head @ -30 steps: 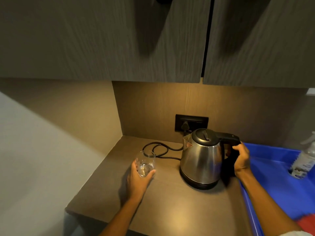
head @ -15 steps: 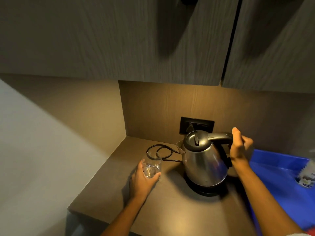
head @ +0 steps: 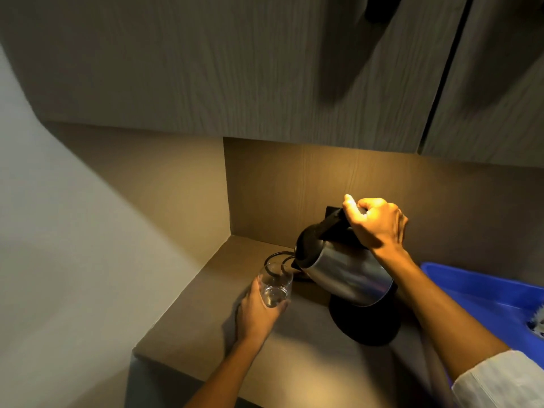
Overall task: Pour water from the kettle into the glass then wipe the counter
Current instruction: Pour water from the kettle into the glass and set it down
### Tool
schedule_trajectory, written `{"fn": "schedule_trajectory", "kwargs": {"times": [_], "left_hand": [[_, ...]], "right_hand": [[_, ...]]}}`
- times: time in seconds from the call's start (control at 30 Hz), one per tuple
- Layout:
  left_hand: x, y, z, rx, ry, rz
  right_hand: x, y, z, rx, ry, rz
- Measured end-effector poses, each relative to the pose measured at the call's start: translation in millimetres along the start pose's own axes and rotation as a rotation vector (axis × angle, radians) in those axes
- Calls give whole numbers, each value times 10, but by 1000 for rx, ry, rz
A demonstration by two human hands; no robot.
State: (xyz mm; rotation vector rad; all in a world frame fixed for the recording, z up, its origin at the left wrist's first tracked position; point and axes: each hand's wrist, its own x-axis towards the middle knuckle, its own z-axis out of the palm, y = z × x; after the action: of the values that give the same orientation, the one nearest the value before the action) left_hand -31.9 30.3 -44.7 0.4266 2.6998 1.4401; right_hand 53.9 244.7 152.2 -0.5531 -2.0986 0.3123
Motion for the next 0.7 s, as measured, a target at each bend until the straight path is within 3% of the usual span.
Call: {"fn": "schedule_trajectory", "kwargs": {"times": [0.7], "left_hand": [[-65, 84, -77, -10, -42, 33]], "right_hand": [[44, -400, 26, -135, 27, -272]]}}
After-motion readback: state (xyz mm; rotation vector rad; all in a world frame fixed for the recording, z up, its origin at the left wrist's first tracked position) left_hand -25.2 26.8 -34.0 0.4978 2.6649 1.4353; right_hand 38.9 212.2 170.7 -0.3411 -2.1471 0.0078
